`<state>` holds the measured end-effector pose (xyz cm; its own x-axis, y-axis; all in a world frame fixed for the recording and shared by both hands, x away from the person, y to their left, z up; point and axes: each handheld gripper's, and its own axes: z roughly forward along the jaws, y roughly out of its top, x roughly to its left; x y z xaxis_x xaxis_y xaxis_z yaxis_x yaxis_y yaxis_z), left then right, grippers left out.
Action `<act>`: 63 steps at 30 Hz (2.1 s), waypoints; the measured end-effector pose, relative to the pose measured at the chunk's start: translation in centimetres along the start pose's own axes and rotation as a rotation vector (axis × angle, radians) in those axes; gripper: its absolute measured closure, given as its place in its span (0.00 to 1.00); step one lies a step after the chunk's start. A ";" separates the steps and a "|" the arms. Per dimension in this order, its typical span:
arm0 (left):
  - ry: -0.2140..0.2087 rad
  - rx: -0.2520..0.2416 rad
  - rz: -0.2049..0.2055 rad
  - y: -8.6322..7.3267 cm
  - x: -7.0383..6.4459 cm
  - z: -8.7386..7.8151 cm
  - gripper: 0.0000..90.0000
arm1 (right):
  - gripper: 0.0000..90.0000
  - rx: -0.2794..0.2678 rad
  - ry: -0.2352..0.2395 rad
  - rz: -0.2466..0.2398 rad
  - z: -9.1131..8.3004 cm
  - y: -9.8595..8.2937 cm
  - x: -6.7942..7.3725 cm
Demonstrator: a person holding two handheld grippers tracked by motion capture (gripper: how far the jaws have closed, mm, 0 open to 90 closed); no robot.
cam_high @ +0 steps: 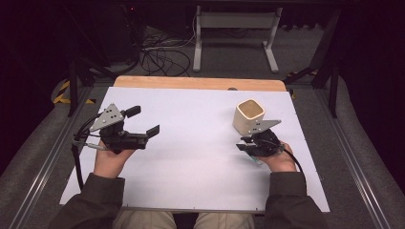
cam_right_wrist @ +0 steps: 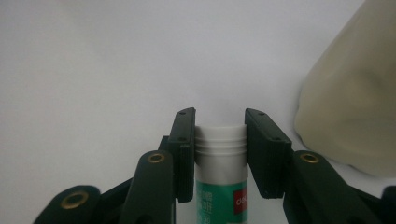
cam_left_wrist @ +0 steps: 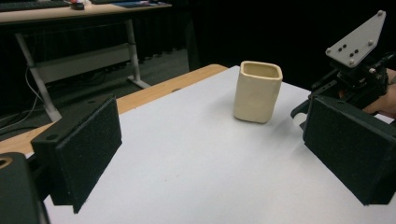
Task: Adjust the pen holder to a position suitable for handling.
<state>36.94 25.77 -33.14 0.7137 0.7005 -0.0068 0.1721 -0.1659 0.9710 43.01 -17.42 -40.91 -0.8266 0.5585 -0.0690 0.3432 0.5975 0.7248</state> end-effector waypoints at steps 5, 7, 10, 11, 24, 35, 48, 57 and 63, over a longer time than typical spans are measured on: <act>-0.010 0.002 0.003 -0.2 -0.5 0.5 0.06 | 0.73 -0.065 -0.015 0.005 -0.5 0.4 0.5; -0.016 0.004 0.003 -0.3 -0.7 0.8 0.06 | 0.73 -0.092 -0.025 0.011 -0.7 0.5 0.7; -0.028 0.009 0.001 -0.5 -1.0 1.2 0.06 | 0.73 -0.133 -0.038 0.013 -1.0 0.7 1.0; -0.033 0.008 -0.001 -0.5 -1.2 1.4 0.06 | 0.73 -0.146 -0.039 0.017 -1.1 0.7 1.1; -0.121 0.007 -0.037 -1.6 -3.4 4.6 0.06 | 0.73 -0.308 -0.058 0.032 -2.6 1.6 2.1; -0.189 0.009 -0.037 -2.3 -6.1 7.8 0.09 | 0.73 -0.401 -0.057 0.008 -3.3 2.7 3.5; -0.244 0.012 -0.046 -2.1 -8.2 10.0 0.12 | 0.73 -0.503 -0.049 -0.009 -3.8 3.6 4.7; -0.298 0.001 -0.056 -2.2 -9.7 12.0 0.19 | 0.73 -0.538 -0.047 -0.021 -4.0 4.0 5.4; -0.321 0.000 -0.076 -2.3 -10.2 13.2 0.22 | 0.73 -0.566 -0.042 -0.014 -4.4 4.0 5.4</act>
<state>38.19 9.87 -38.45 0.8764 0.4562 -0.1546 0.2333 -0.1211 0.9648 37.96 -14.53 -35.34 -0.8069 0.5822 -0.1003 0.0298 0.2098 0.9773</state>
